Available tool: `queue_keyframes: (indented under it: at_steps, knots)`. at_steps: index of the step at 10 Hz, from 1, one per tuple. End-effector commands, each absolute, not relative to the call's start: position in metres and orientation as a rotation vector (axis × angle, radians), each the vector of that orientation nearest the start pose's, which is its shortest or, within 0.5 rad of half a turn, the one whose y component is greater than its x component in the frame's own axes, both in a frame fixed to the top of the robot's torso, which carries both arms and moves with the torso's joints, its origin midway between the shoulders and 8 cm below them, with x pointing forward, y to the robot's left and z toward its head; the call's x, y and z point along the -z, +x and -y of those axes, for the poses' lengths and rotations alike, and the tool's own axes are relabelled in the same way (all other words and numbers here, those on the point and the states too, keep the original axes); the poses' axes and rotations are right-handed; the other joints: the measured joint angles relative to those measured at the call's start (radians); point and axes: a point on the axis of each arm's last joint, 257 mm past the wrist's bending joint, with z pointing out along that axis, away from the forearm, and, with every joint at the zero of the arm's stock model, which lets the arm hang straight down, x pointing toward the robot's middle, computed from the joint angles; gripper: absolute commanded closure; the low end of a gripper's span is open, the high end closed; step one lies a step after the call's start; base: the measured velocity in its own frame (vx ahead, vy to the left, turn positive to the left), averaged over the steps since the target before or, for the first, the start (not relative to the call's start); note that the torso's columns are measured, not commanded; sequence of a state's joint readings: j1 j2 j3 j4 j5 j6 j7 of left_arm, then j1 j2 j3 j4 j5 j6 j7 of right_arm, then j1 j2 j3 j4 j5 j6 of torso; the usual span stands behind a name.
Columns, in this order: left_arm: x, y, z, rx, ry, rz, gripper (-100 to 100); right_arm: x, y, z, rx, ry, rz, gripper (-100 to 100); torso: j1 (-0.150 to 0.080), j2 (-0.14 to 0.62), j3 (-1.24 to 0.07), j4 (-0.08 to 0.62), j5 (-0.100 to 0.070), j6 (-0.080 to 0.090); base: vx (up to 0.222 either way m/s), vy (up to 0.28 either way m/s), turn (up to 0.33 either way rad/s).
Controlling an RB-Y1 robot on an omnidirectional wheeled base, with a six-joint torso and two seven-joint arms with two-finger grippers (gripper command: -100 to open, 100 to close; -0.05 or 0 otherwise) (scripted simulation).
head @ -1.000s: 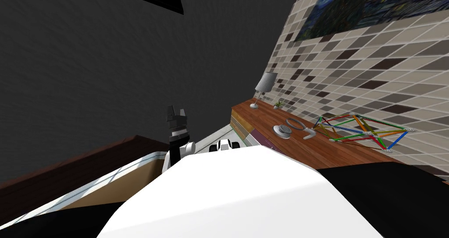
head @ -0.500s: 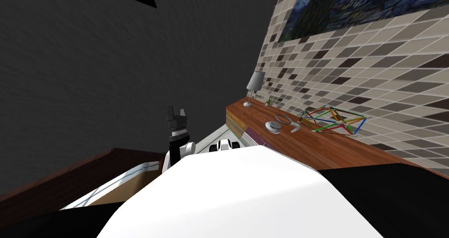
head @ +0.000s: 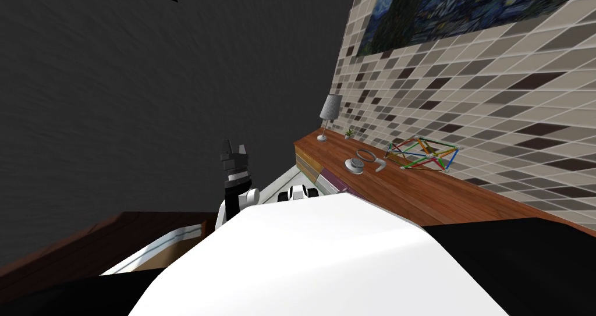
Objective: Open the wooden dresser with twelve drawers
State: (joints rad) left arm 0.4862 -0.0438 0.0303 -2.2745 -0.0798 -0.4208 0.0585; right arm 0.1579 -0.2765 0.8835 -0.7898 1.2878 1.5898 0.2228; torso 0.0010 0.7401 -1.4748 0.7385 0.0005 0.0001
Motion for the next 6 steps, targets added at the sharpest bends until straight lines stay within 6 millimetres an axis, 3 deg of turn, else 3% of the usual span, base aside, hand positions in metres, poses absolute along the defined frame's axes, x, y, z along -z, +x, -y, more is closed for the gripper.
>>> queue_keyframes:
  at_steps: [1,6]
  knots:
    - [-0.011,0.358,-0.287,1.26,-0.722,-0.651,0,0.434,0.192,0.423,1.699,-0.344,-1.87,-100,-0.002,0.0,0.0,0.0,-0.001,0.0,-0.054,-0.045,-0.049]
    - [-0.011,0.358,-0.287,1.26,-0.722,-0.651,0,0.429,0.2,0.426,1.705,-0.342,-1.861,-100,-0.004,-0.005,-0.003,-0.001,-0.001,0.0,-0.006,-0.05,-0.007]
